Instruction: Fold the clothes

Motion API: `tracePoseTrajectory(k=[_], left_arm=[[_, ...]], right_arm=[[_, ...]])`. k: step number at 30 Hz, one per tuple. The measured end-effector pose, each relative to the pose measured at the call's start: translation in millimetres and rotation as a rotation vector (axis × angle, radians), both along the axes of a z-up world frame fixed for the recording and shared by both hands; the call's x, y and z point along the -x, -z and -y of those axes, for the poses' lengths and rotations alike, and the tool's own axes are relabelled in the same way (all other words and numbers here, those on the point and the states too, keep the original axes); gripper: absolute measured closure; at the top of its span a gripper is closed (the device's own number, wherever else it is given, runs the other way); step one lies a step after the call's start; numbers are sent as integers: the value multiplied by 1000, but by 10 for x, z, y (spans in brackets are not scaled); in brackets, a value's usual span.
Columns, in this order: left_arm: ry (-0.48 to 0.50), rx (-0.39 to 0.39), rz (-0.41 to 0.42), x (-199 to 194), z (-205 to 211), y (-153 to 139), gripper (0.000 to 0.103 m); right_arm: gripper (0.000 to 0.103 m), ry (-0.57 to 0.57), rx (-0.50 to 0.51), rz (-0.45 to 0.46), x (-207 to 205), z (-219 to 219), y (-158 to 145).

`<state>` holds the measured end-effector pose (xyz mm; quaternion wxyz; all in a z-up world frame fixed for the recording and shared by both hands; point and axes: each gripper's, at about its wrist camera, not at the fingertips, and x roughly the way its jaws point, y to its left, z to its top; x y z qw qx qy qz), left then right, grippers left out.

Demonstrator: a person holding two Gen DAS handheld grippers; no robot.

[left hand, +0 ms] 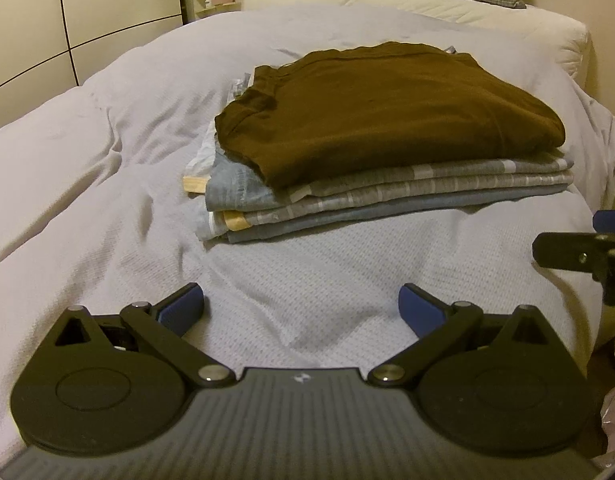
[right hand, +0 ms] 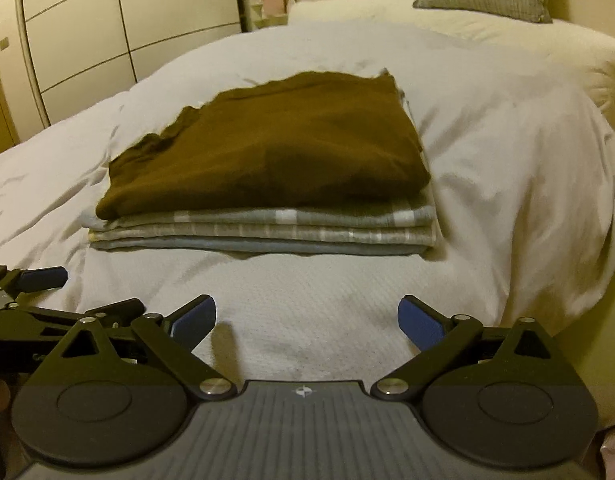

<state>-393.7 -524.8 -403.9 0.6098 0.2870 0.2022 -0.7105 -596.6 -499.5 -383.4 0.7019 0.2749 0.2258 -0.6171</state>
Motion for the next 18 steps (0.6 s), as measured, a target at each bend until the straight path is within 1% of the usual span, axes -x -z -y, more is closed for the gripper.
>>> tracePoseTrajectory(k=[5,6,8,9,10,13,18], left_arm=[[-27,2,-14,-2,-23,-104,1],[-31,8,-23,6,-41,-142,1],[-22,13,-43,29,-74,-211,1],[-16,13,-53,43,-88,-244,1],[-8,13,-60,59,-98,-275,1],[8,19,-65,103,-133,-358,1],[5,32,-72,93,-207,-464,1]], right_arm=[[3,12,8,5,15,-14,-56],[4,18,13,7,24,-23,-78],[4,31,21,11,42,-42,-122],[7,35,24,14,51,-50,-145],[13,39,26,16,60,-58,-173],[22,50,40,15,89,-90,-252],[23,64,56,21,149,-174,-363]])
